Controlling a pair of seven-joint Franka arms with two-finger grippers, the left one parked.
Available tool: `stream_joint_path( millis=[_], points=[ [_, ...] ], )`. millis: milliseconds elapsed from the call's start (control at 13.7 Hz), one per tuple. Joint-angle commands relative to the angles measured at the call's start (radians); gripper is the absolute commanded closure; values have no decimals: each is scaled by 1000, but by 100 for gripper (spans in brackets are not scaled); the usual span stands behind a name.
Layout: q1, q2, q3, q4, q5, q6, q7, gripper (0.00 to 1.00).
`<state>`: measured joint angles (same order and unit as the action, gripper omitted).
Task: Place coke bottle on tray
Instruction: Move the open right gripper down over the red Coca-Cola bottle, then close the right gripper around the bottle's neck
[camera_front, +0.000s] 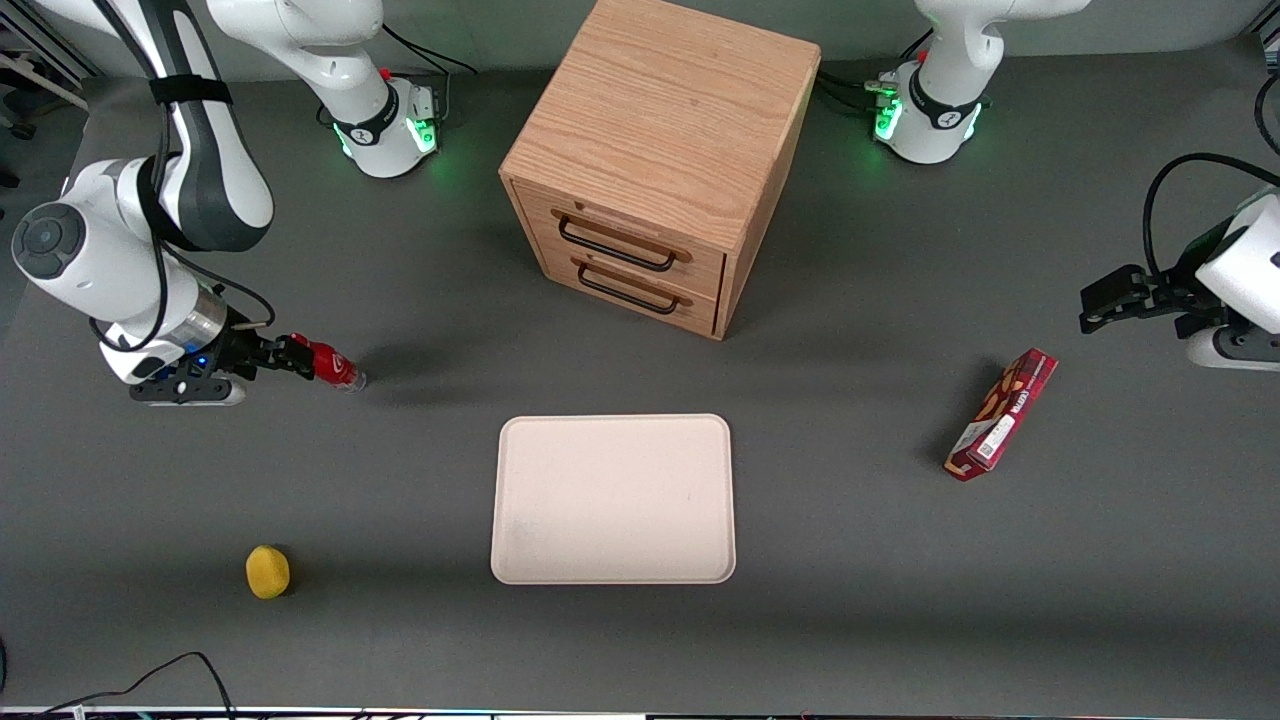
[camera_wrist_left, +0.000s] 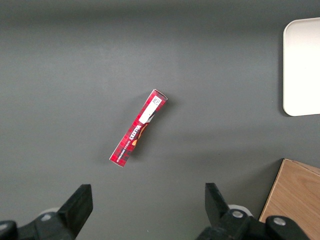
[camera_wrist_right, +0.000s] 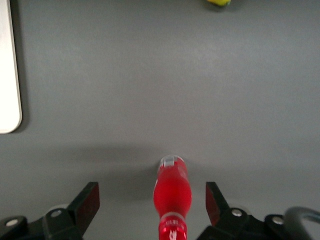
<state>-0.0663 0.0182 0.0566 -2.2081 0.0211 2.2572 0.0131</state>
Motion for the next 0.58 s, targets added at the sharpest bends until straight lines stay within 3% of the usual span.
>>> stream_joint_path(
  millis=[0, 511],
  points=[
    [-29, -80, 6, -93, 17, 25, -41, 17],
    [-35, -83, 11, -220, 17, 205, -44, 29]
  ],
)
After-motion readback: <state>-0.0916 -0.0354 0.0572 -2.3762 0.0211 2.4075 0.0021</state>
